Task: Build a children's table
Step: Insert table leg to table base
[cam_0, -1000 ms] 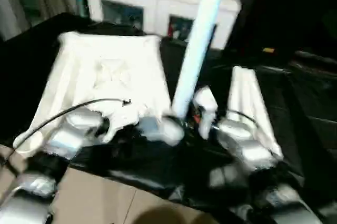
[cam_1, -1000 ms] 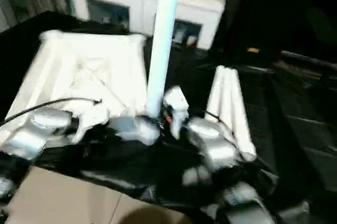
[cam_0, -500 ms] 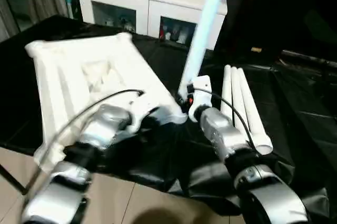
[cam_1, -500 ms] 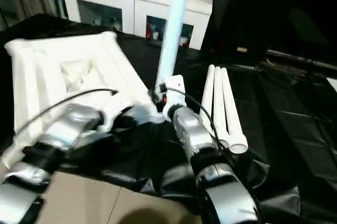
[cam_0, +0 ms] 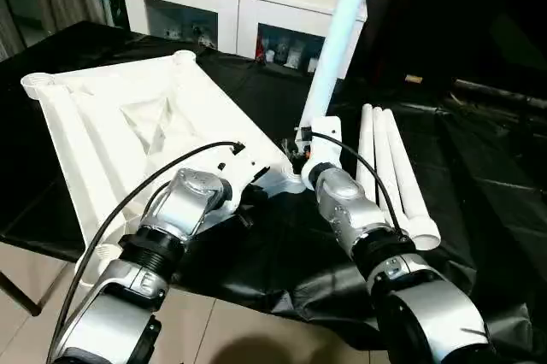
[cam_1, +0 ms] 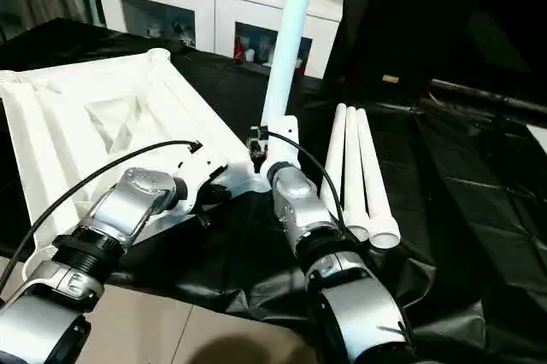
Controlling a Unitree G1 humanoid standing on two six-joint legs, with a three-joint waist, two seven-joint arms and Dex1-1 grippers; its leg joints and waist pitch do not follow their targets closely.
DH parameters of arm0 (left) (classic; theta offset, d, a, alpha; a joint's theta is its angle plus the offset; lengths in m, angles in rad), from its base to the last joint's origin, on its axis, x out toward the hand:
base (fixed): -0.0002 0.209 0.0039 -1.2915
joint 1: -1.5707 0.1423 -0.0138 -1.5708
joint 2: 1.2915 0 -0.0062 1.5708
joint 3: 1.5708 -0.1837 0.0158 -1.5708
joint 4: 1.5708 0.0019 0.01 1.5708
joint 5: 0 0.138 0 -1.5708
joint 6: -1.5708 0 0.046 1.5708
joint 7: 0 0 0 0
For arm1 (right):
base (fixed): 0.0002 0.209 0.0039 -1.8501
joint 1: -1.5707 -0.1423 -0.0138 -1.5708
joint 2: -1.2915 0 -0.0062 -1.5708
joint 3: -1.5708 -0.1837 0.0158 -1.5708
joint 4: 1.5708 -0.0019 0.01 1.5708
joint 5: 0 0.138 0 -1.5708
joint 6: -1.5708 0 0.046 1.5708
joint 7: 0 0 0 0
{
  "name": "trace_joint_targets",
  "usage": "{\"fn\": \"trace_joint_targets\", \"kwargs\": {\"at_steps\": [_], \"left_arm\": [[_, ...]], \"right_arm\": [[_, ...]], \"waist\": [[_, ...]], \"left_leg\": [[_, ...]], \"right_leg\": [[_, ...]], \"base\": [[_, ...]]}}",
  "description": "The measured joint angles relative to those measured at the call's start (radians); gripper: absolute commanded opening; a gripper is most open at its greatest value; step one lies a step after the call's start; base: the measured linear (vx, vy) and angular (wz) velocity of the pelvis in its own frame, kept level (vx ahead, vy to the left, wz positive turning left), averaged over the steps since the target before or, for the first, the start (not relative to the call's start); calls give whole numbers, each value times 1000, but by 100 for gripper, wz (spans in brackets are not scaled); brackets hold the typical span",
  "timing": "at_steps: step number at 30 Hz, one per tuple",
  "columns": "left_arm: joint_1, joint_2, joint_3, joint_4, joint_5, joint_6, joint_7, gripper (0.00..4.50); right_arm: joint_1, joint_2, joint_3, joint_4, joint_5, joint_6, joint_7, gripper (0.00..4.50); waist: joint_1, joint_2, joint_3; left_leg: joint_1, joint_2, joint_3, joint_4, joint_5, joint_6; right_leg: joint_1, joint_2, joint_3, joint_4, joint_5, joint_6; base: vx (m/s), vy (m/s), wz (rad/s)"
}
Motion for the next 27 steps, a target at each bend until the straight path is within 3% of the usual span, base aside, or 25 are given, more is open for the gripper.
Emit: {"fn": "trace_joint_targets", "kwargs": {"at_steps": [7,12,17,21,27], "left_arm": [[0,39,-4,-19,3,-40,-7,0],[10,103,-6,-54,-3,-110,-72,0],[40,167,-5,-103,-23,-180,-180,0],[85,229,-12,-150,-45,-259,-284,0],[114,268,-19,-157,-69,-345,-377,0]], "right_arm": [[-11,7,-50,48,37,-16,106,303],[11,-42,-46,-12,73,11,286,348],[89,-130,27,-173,76,83,501,384],[147,-223,101,-262,49,116,676,384],[213,-289,168,-380,33,123,839,384]], "waist": [[-2,1,10],[2,-2,12],[20,0,13],[28,1,14],[29,2,14]], "left_leg": [[-2,0,3,-5,0,0],[-19,3,9,-4,2,-3],[-23,5,11,-15,10,-2],[-21,6,12,-17,11,0],[-20,7,13,-16,8,-6]], "right_leg": [[-6,1,0,0,8,-11],[-24,1,3,0,55,-11],[-36,2,1,12,42,-20],[-35,2,1,13,33,-22],[-33,2,2,13,33,-22]], "base": [[0,0,0],[0,0,0],[49,-29,1],[26,-2,2],[0,0,0]]}}
